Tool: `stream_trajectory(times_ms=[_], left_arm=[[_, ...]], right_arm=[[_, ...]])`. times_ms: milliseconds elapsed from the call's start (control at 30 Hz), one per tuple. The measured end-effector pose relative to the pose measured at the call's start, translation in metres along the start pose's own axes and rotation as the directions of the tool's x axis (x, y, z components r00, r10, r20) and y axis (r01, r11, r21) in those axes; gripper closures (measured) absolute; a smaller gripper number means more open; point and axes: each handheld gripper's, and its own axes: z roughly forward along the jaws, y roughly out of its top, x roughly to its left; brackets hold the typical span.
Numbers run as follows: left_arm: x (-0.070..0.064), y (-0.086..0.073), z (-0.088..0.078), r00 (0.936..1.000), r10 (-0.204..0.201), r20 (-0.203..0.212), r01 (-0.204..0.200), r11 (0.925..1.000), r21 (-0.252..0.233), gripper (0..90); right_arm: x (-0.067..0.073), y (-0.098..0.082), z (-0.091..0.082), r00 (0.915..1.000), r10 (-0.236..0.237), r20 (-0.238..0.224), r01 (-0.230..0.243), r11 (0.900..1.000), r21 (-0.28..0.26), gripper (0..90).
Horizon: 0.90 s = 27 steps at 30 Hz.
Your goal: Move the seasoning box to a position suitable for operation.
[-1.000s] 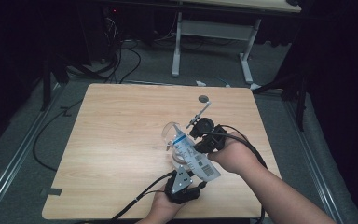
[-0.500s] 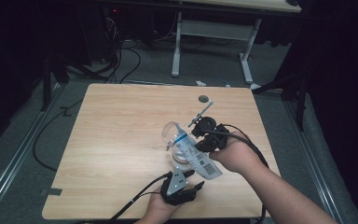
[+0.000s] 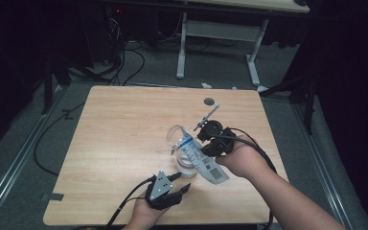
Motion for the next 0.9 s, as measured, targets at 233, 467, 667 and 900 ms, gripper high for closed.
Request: stream_trajectory(times_ms=[233, 467, 667, 900], left_arm=[[0.027, -0.010, -0.024, 0.9966, 0.001, -0.083, -0.001, 1.0000, 0.003, 49.6], [0.056, -0.015, -0.052, 0.9873, -0.038, -0.154, 0.036, 0.9992, -0.018, 49.4], [0.076, -0.022, -0.072, 0.9740, -0.070, -0.216, 0.064, 0.9974, -0.033, 49.5], [0.085, -0.024, -0.083, 0.9662, -0.088, -0.242, 0.079, 0.9957, -0.049, 49.4]], right_arm=[[-0.002, -0.003, -0.003, 1.0000, 0.001, -0.001, -0.001, 1.000, -0.004, 90.0], [-0.006, -0.007, -0.006, 1.0000, 0.009, 0.001, -0.009, 1.000, -0.004, 90.0], [-0.015, -0.014, -0.007, 0.9995, 0.031, 0.008, -0.031, 0.999, -0.010, 90.0], [-0.028, -0.024, -0.001, 0.9974, 0.066, 0.026, -0.067, 0.998, 0.008, 90.0]])
